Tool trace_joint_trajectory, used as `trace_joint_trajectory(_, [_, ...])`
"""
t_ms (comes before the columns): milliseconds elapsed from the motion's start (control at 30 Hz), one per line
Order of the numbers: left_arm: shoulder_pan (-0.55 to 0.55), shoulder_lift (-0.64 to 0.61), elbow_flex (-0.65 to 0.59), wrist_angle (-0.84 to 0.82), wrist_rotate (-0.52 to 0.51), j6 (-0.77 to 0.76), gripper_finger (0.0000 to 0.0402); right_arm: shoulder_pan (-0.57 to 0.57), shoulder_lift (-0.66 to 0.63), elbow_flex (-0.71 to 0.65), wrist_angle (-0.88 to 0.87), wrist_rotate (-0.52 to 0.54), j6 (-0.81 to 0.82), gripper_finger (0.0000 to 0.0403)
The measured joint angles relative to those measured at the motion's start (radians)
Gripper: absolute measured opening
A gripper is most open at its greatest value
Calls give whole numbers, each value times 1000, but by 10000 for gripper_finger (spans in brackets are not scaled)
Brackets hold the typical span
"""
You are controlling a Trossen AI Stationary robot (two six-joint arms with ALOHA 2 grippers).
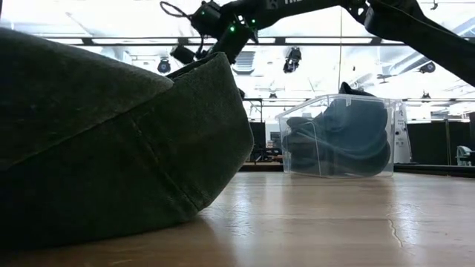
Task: Pick & Place hat
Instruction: Put the right green cap into the left transparent bin, then put the green cap into the left transparent bin
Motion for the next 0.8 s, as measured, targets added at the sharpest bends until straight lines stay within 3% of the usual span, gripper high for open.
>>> trace_joint_trajectory(167, [0, 0, 0, 0, 0, -12, 170, 7, -26, 28, 23, -7, -54, 220])
trace_joint_trajectory(300, [0, 0, 0, -1, 0, -19, 170, 15, -64, 28, -10, -2, -69, 253])
trace_joint_trajectory(500, [0, 1, 0, -1, 0, -19, 170, 43, -110, 27, -106, -29, -114, 269])
trace_joint_trajectory(800, [0, 1, -37, -3, 6, -18, 170, 223, -159, 27, -238, -89, -237, 270])
